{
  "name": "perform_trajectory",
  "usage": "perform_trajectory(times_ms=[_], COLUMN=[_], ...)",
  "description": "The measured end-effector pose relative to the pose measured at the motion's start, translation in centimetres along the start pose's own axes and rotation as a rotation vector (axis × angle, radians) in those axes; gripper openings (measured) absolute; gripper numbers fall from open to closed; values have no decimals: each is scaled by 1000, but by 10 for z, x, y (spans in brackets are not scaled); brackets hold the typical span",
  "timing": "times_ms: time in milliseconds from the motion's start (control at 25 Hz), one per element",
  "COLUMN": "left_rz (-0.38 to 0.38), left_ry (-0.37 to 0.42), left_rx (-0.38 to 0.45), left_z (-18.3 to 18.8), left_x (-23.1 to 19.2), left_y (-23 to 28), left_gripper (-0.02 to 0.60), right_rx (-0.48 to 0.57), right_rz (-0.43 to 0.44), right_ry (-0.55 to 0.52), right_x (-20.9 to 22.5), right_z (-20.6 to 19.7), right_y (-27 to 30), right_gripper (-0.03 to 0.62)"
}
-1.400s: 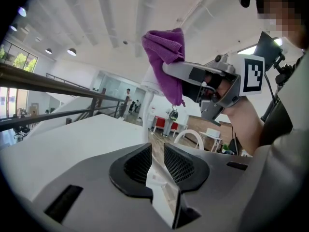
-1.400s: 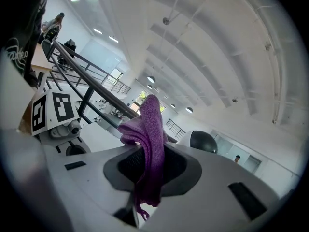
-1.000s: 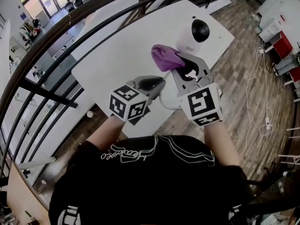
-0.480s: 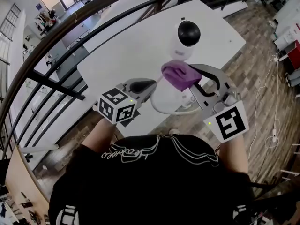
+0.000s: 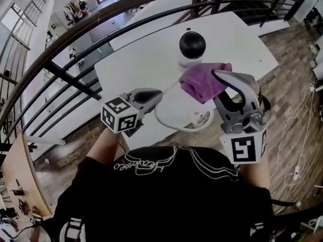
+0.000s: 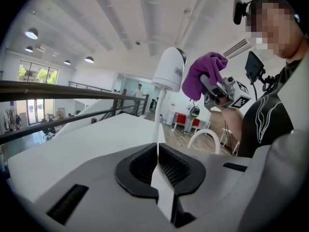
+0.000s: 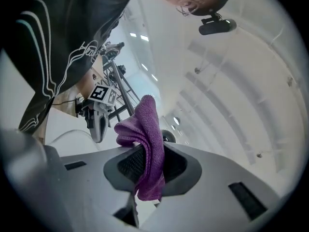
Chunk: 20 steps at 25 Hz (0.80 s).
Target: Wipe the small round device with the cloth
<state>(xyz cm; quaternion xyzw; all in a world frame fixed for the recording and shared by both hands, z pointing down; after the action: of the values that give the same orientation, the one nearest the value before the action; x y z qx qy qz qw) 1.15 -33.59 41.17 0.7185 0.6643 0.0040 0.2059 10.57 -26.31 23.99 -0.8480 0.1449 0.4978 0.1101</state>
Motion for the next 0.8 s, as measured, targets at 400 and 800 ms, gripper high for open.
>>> perform_trajectory(times_ms=[400,800], left_rz=[121,185], left_ry=[-9,-10], left_rx=[15,32], left_z=[1,2], left_x=[-3,-7], left_y=[7,9], left_gripper=[20,20], right_rx=[165,270], right_rz=[72,150], right_ry=[-124,-98], right_x=[0,-12], right_z=[-28,-41], right_y=[19,35], right_gripper=[66,66])
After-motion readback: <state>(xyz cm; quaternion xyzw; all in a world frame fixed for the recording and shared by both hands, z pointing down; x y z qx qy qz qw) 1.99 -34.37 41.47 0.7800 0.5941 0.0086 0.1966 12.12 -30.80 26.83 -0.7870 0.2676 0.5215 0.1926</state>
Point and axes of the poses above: the fingertips, and each gripper's own axes: y forward along the fingers, x to its right, z out of its top, the point moved 1 cm from there along -y, backward along the fingers, and after that the axes turned 6 degrees about -z, right-handed, at the moved point
